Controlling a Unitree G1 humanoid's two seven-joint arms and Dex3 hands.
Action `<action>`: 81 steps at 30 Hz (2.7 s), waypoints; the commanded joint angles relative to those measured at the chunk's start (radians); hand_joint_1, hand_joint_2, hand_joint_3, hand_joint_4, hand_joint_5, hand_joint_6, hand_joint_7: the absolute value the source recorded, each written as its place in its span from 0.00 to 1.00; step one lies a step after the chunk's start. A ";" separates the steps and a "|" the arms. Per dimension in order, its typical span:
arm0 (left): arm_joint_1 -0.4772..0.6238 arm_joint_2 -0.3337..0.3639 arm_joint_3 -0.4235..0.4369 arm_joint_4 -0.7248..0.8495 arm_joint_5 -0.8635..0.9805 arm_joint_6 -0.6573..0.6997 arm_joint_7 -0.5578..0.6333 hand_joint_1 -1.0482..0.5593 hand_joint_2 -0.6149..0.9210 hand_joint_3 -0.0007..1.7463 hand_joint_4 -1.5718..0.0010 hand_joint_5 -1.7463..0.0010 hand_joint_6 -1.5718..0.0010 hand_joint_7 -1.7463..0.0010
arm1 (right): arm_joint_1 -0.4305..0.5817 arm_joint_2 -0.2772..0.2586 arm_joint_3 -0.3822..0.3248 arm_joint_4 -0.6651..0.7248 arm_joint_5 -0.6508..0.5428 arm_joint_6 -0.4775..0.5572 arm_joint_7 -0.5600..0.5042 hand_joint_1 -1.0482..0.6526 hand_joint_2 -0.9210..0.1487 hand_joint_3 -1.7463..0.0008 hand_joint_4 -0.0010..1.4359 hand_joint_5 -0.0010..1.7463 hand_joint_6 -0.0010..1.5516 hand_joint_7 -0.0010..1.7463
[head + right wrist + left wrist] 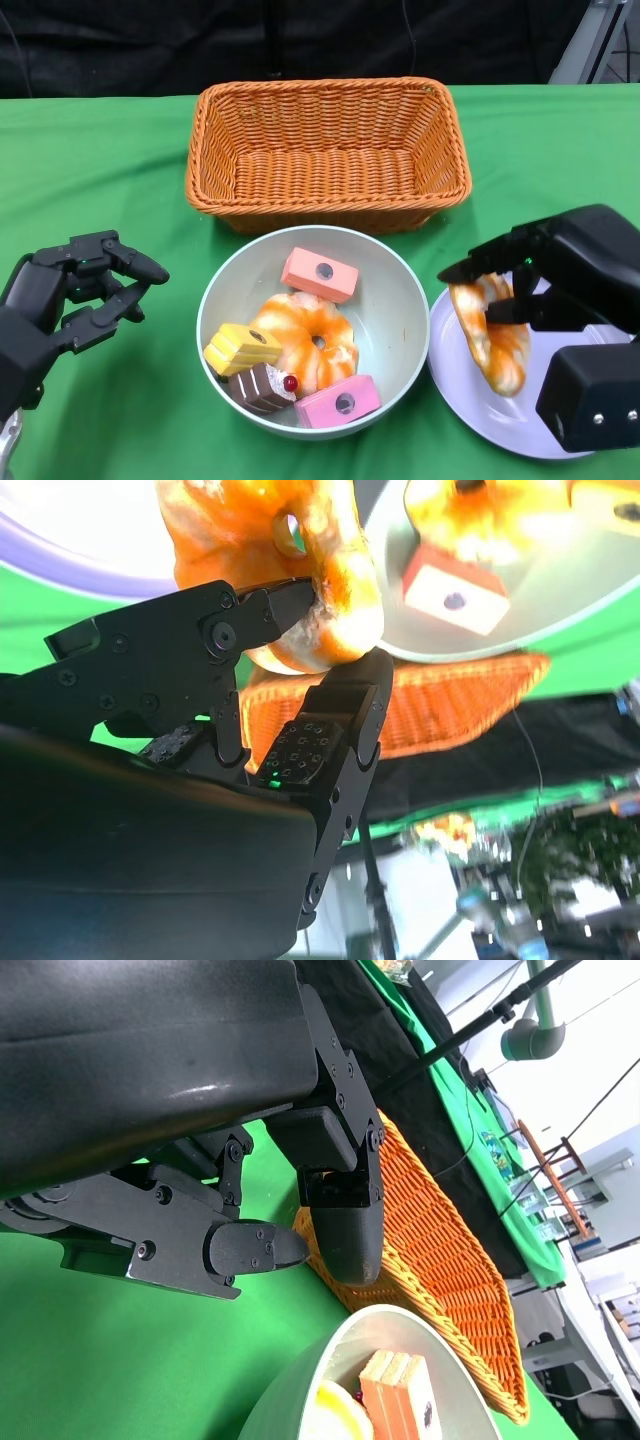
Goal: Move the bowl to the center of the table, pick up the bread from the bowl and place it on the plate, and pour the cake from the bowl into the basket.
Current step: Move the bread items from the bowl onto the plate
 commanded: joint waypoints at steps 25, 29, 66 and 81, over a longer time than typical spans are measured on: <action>0.035 -0.020 0.014 -0.039 -0.002 -0.049 0.085 0.61 1.00 0.22 0.46 0.25 0.42 0.51 | -0.217 0.030 0.211 0.525 -0.105 -0.078 -0.091 0.51 0.01 1.00 0.56 0.59 0.72 0.00; 0.031 -0.020 0.013 -0.030 0.010 -0.064 0.114 0.61 1.00 0.22 0.47 0.24 0.43 0.50 | -0.213 0.025 0.232 0.490 -0.119 -0.010 -0.038 0.50 0.00 1.00 0.51 0.65 0.64 0.00; 0.013 -0.022 0.015 0.015 -0.010 -0.082 0.106 0.61 1.00 0.22 0.48 0.24 0.44 0.48 | -0.113 -0.064 0.211 -0.162 -0.225 0.450 0.427 0.38 0.07 1.00 0.27 0.06 0.18 0.01; 0.014 -0.018 0.013 0.016 0.010 -0.087 0.125 0.60 1.00 0.20 0.48 0.24 0.43 0.49 | -0.052 -0.024 0.035 -0.404 -0.142 0.535 0.345 0.39 0.08 1.00 0.46 0.08 0.25 0.01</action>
